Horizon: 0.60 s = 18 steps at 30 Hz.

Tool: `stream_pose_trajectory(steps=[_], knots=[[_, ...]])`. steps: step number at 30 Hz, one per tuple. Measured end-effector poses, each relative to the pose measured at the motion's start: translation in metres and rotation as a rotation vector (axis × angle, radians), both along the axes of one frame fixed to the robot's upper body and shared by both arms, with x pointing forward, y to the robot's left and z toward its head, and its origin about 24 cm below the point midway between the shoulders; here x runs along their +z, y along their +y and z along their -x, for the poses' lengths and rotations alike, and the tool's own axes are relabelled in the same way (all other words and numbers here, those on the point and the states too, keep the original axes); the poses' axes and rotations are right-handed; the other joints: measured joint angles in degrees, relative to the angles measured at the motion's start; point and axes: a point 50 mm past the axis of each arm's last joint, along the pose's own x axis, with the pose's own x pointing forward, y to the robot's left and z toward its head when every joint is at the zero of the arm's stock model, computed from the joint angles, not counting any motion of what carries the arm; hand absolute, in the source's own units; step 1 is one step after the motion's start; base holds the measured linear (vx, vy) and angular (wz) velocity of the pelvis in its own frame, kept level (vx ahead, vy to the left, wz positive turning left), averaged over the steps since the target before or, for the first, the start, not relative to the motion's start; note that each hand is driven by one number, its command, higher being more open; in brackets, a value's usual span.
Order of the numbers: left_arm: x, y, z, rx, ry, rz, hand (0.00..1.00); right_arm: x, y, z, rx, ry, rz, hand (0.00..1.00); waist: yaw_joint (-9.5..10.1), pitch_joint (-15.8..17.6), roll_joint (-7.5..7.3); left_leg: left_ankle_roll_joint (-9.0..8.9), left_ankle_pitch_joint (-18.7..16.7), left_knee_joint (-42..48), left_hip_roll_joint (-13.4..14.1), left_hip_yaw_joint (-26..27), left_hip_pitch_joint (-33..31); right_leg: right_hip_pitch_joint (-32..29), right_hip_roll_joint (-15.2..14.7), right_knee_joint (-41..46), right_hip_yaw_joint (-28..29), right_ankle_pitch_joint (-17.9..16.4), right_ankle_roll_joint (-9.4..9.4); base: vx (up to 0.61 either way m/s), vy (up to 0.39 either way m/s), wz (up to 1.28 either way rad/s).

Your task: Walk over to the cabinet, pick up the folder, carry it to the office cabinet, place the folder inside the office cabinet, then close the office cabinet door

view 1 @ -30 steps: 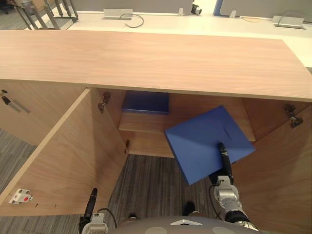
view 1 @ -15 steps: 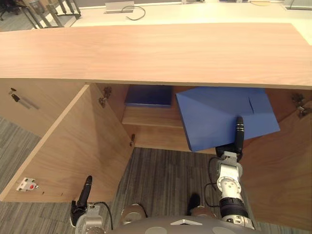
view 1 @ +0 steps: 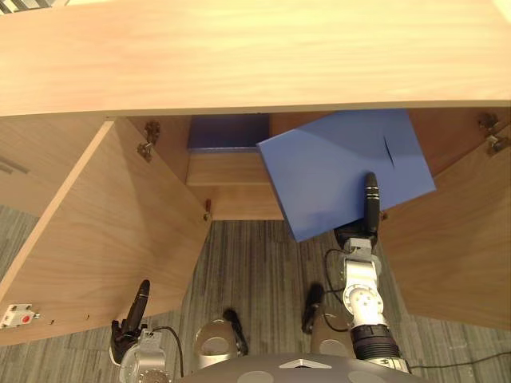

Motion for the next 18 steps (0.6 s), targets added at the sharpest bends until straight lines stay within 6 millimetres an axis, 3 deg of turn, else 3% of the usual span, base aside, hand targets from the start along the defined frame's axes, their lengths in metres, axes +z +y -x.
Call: stream_pose_trajectory(steps=[5,10,18], knots=[[0.006,0.0,-0.008,-0.011,-0.03,-0.018,1.0,0.033,0.008,-0.024,0.004,-0.113,-0.002,0.0,0.52,2.5,-0.15,0.41,-4.6,9.3,1.6,0.9,-6.0,-8.0,-0.9,9.0,3.5,-3.1,-0.33,-0.08,0.032,-0.18],[0.011,-0.002,-0.017,-0.026,-0.063,-0.03,1.0,0.077,0.0,-0.043,-0.077,-0.245,-0.025,0.0,0.76,3.5,-0.25,0.72,-8.3,18.4,2.6,0.3,-12.9,-16.7,-2.8,18.9,6.4,-7.1,-0.53,-0.07,0.002,-0.02],[0.017,-0.006,-0.037,-0.052,-0.125,-0.029,1.0,0.118,-0.009,-0.058,-0.128,-0.375,-0.026,0.0,1.43,3.8,-0.17,0.71,-12.3,30.2,5.1,-2.8,-24.2,-27.1,-3.9,29.0,7.3,-10.4,-1.4,-0.05,-0.016,0.09]])
